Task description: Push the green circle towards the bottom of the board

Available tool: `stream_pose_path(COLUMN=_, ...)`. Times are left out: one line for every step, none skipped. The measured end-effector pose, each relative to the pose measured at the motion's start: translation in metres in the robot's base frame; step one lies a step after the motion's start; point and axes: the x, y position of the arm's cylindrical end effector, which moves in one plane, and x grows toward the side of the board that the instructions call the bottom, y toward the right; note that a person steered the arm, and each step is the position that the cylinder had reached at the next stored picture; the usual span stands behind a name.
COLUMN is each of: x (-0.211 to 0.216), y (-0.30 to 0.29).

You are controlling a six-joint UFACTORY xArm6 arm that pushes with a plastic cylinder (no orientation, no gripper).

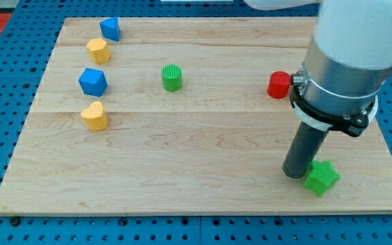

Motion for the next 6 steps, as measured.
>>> stream_pose_path(x=-0.075, y=-0.052)
stream_pose_path(x=-0.187, y=-0.068)
stream_pose_path(x=-0.248, y=-0.145)
stream_pose_path(x=-0.18, y=-0.154)
stream_pose_path(x=-0.135, y=-0.15)
stream_pose_path(x=-0.174, y=-0.154)
